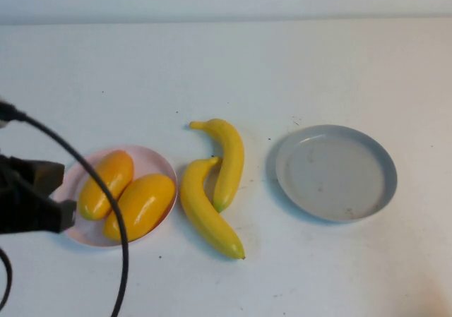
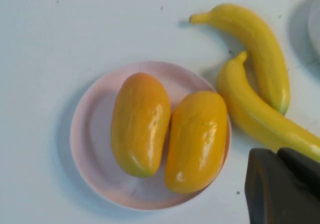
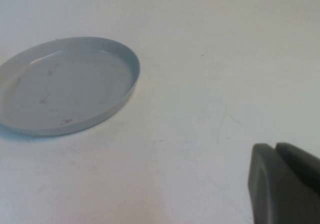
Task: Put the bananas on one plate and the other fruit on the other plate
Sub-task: Put one type of fruit in the left plate
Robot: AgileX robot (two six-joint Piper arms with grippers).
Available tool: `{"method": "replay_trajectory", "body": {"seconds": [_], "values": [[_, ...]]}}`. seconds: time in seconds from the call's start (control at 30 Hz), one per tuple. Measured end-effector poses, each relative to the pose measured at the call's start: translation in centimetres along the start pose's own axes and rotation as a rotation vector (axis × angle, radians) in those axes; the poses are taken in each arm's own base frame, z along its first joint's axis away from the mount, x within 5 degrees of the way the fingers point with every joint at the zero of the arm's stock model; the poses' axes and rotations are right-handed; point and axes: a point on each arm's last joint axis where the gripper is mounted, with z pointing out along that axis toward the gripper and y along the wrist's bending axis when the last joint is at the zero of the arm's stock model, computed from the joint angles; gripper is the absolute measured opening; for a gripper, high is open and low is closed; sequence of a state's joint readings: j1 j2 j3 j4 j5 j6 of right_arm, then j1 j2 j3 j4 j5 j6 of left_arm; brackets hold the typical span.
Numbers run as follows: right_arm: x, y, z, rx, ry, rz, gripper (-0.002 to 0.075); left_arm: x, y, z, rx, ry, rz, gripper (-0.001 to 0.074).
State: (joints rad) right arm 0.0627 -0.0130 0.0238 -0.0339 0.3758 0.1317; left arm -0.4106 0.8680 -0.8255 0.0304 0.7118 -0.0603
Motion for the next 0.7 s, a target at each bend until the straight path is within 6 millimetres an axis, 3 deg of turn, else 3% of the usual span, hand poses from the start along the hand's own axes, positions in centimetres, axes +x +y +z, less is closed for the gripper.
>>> {"method": "replay_trajectory", "body": {"seconds": [0.27, 0.43, 0.7], "values": [[0.0, 0.0, 0.0, 0.000, 0.000, 0.000, -0.0017, 5.2, -0.1, -0.5, 0.034, -0.094, -0.040, -0.0002], [0.0, 0.0, 0.0, 0.000, 0.000, 0.000, -0.0017, 6.0, 0.0, 0.1, 0.032, -0.112, 0.011, -0.0002], [0.0, 0.0, 0.0, 0.000, 0.000, 0.000, -0.0017, 7.1, 0.0, 2.1, 0.029, -0.420, 0.027, -0.0002]]}}
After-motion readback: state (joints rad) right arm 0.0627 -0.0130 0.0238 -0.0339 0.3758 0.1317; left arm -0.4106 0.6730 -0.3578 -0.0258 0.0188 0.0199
